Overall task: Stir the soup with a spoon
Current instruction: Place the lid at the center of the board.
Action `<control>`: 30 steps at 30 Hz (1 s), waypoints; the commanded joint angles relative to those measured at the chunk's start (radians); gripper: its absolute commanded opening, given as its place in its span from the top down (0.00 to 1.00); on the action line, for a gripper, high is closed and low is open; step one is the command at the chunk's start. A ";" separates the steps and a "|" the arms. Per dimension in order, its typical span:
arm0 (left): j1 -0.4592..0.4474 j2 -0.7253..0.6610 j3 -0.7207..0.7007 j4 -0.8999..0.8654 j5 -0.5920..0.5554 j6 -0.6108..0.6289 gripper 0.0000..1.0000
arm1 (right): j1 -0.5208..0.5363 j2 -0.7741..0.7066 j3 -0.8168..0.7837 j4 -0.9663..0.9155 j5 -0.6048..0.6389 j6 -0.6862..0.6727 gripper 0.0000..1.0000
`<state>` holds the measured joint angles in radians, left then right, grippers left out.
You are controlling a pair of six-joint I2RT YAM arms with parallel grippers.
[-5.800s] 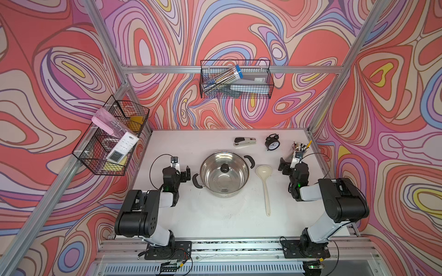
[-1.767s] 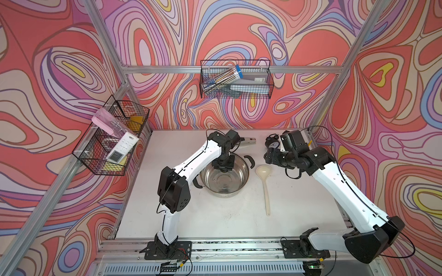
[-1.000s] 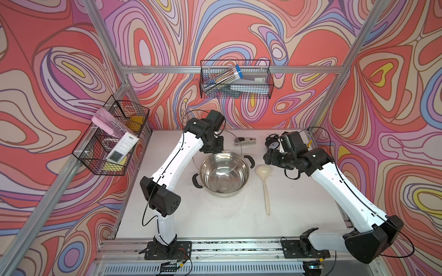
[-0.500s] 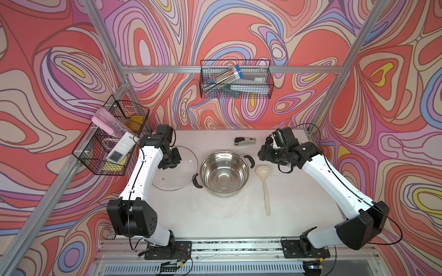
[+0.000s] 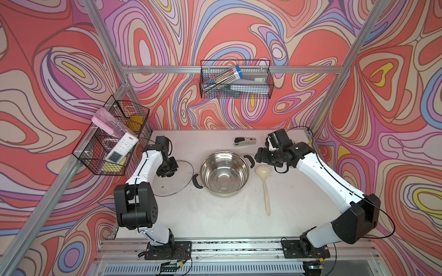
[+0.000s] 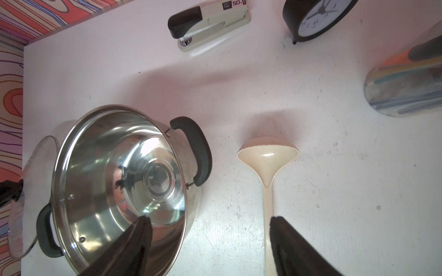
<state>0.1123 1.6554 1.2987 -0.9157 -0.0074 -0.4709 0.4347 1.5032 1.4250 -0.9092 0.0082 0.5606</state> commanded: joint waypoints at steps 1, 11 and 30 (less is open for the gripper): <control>0.024 0.001 0.001 0.068 -0.031 0.026 0.82 | 0.009 -0.006 -0.035 0.007 -0.007 0.020 0.20; 0.033 0.107 0.008 0.119 -0.011 0.049 0.81 | 0.008 0.016 -0.091 0.012 -0.003 0.029 0.20; 0.032 0.033 -0.063 0.138 0.018 0.048 0.12 | 0.008 -0.002 -0.402 0.057 -0.028 0.110 0.27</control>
<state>0.1436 1.7679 1.2449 -0.7727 0.0029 -0.4229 0.4355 1.5204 1.0519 -0.8722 -0.0158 0.6491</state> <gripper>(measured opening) 0.853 0.729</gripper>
